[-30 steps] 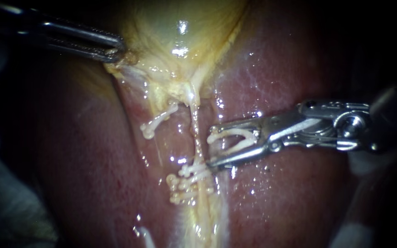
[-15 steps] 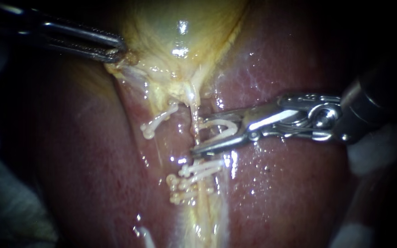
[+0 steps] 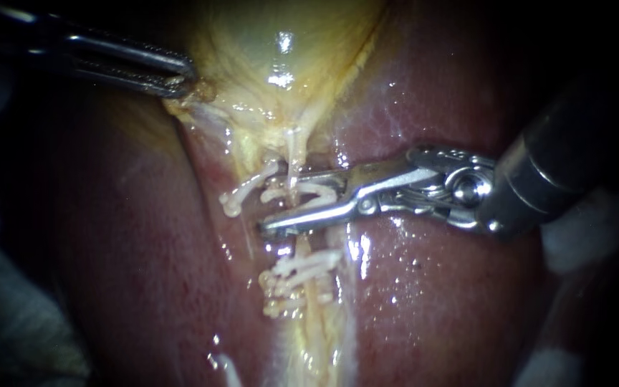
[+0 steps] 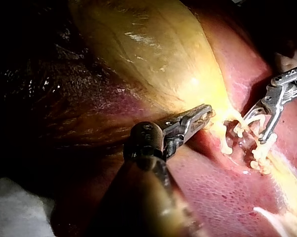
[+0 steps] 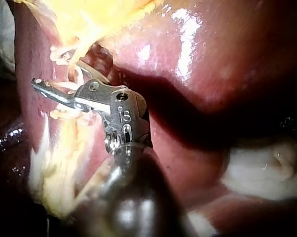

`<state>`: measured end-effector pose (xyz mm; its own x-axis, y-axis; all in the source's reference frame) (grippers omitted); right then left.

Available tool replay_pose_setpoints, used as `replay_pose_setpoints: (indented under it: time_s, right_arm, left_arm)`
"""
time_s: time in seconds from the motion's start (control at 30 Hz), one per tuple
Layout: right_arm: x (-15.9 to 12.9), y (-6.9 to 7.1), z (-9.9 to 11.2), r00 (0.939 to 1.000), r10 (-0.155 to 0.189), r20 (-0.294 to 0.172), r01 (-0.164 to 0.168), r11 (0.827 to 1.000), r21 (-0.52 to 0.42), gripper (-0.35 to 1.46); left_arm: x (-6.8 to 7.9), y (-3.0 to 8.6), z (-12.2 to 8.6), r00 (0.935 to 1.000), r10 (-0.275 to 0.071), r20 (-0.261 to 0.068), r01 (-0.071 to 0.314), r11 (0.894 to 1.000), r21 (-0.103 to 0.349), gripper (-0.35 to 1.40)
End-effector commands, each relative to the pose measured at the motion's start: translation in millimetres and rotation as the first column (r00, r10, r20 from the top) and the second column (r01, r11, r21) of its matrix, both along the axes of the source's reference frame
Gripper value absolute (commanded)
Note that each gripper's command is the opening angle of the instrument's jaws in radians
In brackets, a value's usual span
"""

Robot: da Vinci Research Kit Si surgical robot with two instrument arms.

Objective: Clipping third clip right tube

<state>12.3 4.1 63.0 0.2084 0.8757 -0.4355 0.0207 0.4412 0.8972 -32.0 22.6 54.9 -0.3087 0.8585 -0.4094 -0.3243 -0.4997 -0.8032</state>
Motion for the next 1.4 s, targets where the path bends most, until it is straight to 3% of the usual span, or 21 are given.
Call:
replay_pose_setpoints:
  time_s: [0.03, 0.13, 0.2, 0.3, 0.67, 0.83, 0.97, 1.4]
  right_arm:
    - [0.0, 0.2, -0.2, 1.0000, 0.000, -0.006, 0.000, 1.000, 0.012, 0.50]
    - [-0.2, 0.6, -0.5, 0.9998, 0.002, -0.020, -0.001, 0.999, 0.041, 0.48]
    - [-0.2, 0.5, -0.4, 0.9996, -0.014, -0.026, 0.015, 0.998, 0.061, 0.46]
    - [-0.3, 0.3, -0.3, 0.9967, -0.062, -0.052, 0.067, 0.994, 0.087, 0.42]
    - [-0.3, -0.1, -0.1, 0.9967, -0.067, -0.047, 0.072, 0.990, 0.121, 0.17]
    - [-0.2, -0.3, 0.1, 0.9966, -0.068, -0.047, 0.073, 0.990, 0.119, -0.04]
    - [-0.3, -0.4, 0.1, 0.9968, -0.067, -0.044, 0.073, 0.988, 0.136, -0.35]
    - [-0.2, -1.1, -0.2, 0.9964, -0.072, -0.045, 0.077, 0.987, 0.140, -0.35]
  left_arm:
    - [0.0, 0.0, 0.0, 1.0000, 0.000, 0.000, 0.000, 1.000, 0.000, -0.35]
    - [0.0, 0.0, 0.0, 1.0000, 0.000, 0.000, 0.000, 1.000, 0.000, -0.35]
    - [0.0, 0.0, 0.0, 1.0000, 0.000, 0.000, 0.000, 1.000, 0.000, -0.35]
    - [0.0, 0.0, 0.0, 1.0000, 0.000, 0.000, 0.000, 1.000, 0.000, -0.35]
    - [-0.1, 0.0, 0.0, 1.0000, -0.001, 0.000, 0.001, 1.000, 0.000, -0.35]
    - [-0.1, 0.0, 0.0, 1.0000, -0.001, 0.000, 0.001, 1.000, 0.000, -0.35]
    - [-0.1, 0.0, 0.0, 1.0000, -0.001, -0.001, 0.001, 1.000, 0.000, -0.35]
    - [-0.2, 0.0, 0.0, 1.0000, -0.002, -0.001, 0.002, 1.000, 0.000, -0.35]
